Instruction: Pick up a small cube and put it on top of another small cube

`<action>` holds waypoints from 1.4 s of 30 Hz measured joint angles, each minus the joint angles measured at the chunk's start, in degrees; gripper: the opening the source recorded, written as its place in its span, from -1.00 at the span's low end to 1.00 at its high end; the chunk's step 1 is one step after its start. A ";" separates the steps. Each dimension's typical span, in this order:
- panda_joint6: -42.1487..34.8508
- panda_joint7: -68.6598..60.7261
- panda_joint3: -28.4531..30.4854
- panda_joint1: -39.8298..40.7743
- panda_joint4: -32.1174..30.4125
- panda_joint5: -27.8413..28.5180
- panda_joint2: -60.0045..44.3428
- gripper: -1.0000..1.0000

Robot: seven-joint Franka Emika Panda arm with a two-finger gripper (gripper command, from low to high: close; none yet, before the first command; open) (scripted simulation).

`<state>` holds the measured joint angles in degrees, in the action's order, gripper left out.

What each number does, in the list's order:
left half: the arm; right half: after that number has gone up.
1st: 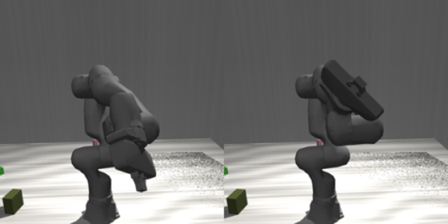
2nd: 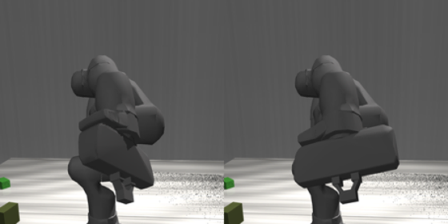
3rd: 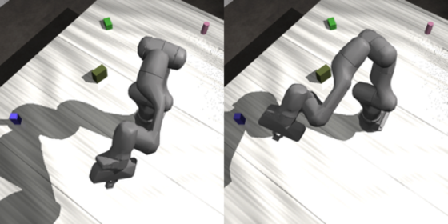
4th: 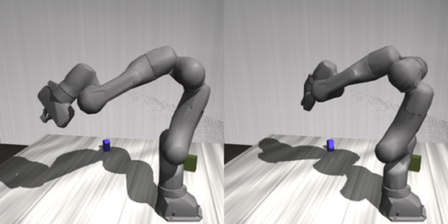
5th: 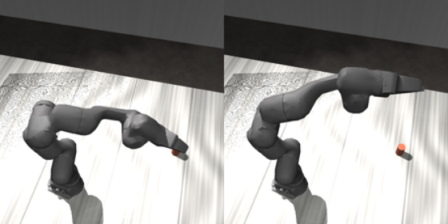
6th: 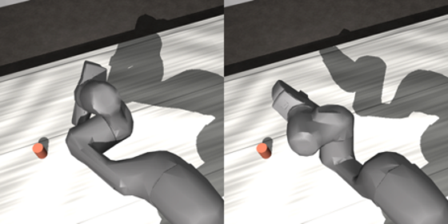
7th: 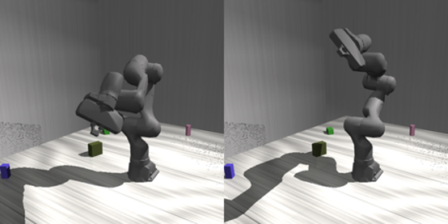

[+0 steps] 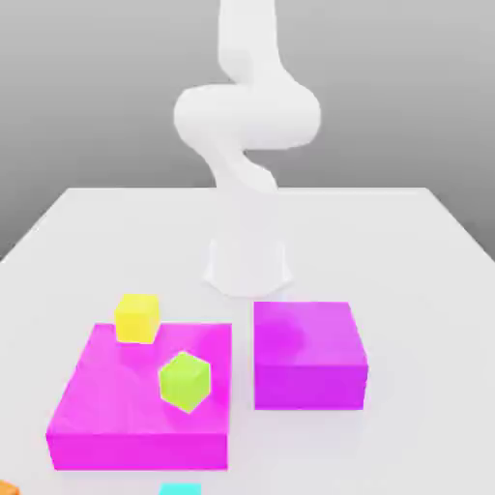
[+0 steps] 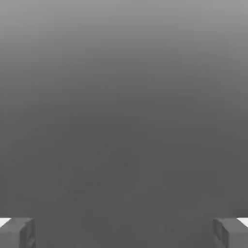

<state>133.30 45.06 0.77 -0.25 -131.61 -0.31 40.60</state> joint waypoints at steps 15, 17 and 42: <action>9.05 -5.55 4.11 -0.61 1.05 -3.05 -31.51 0.00; 10.24 -6.33 4.45 -0.41 1.19 -3.52 -35.67 0.00; 23.66 -10.69 3.91 2.91 3.70 -5.50 -69.85 -1.00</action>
<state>156.96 34.37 4.68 2.66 -127.91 -5.81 -29.24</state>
